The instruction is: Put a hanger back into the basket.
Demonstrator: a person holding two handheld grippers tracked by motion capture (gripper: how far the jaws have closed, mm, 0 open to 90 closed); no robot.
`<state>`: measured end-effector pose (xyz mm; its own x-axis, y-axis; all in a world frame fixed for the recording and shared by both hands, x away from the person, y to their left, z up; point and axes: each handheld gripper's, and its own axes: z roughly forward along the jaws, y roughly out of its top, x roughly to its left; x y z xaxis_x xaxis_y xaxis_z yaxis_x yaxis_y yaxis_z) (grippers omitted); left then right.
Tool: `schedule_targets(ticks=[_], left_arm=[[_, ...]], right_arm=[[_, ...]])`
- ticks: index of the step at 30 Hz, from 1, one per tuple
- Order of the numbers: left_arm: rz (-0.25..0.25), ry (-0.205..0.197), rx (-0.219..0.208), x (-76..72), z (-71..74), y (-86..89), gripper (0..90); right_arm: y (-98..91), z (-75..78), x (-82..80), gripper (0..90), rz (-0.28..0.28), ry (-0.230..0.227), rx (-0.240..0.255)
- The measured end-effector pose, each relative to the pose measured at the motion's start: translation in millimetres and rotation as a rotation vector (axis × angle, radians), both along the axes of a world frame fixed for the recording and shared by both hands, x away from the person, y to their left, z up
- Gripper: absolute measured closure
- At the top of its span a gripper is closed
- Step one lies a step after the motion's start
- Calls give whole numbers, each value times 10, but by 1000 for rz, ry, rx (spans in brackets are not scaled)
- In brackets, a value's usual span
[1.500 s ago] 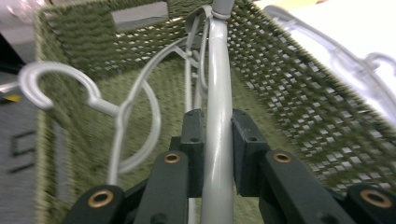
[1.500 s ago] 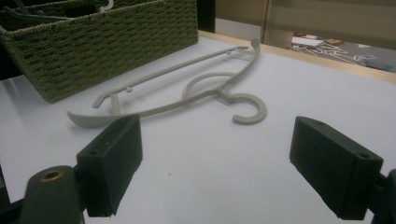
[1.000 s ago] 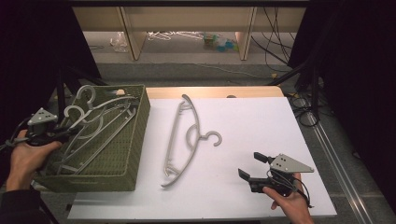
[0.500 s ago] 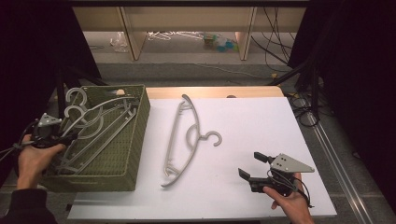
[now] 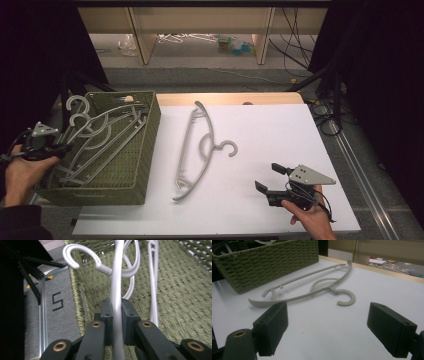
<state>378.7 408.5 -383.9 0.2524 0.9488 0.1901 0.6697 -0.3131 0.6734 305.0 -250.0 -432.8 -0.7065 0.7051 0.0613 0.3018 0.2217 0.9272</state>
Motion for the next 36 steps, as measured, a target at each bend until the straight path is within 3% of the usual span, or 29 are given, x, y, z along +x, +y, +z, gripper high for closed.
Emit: schedule_targets(ticks=[2, 5, 9, 12, 14, 17, 24, 25, 26, 30, 34, 35, 36], left_arm=[[18, 2, 28, 18, -42, -4, 815], [44, -4, 30, 48, -92, 29, 815], [9, 45, 101, 83, -128, -39, 808], [-14, 71, 86, 97, -153, -93, 768], [11, 58, 52, 88, -130, -107, 717], [34, 43, 63, 72, -71, -110, 671], [32, -13, -70, 31, 38, -216, 521], [25, -25, -108, 28, 74, -277, 449], [25, -25, -108, 28, 74, -277, 428], [-17, -50, -128, -10, 180, -443, 383], [-62, -126, -244, -73, 251, -708, 352], [-83, -143, -249, -91, 292, -822, 325], [-83, -143, -249, -91, 292, -822, 322]], right_arm=[[-2, 7, -1, 182, -2, -2, 3], [-1, 4, 2, 182, -1, 0, 3], [2, 11, 5, 182, -5, -1, 7], [-3, 2, 6, 182, -1, 1, 3], [5, 1, 13, 182, -1, -9, 25], [-9, 2, 7, 182, 0, 1, 2], [-21, 20, -1, 182, -8, 12, -13], [-2, 6, 8, 182, -6, -7, 16], [2, 0, 10, 182, -1, -3, 23], [-4, 6, 7, 182, -7, -8, 16], [-8, 2, 9, 182, -12, -16, 12], [-13, 13, 6, 181, -6, -16, 10], [-13, 13, 6, 181, -6, -16, 10]])
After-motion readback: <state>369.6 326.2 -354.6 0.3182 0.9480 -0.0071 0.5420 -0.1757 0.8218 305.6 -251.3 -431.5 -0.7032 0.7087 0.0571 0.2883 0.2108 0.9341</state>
